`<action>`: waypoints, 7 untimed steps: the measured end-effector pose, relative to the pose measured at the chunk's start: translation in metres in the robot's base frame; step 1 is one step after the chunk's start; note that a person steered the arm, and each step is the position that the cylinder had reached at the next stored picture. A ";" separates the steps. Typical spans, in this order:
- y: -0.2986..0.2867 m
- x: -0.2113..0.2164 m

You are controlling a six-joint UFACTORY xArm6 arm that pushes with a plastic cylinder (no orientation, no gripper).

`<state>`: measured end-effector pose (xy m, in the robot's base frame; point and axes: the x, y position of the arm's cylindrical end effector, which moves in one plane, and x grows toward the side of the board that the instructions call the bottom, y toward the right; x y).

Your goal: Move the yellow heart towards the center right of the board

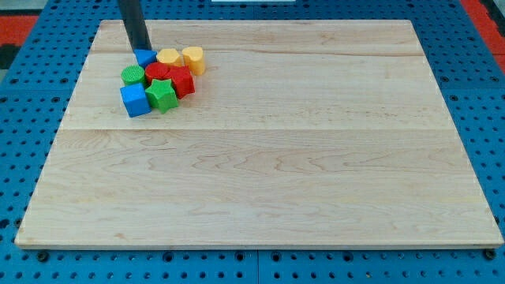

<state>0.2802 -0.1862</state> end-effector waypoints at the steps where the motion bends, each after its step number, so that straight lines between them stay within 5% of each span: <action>1: 0.027 0.019; 3: 0.159 0.017; 5: 0.095 -0.003; 7: 0.187 -0.019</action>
<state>0.2613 0.0012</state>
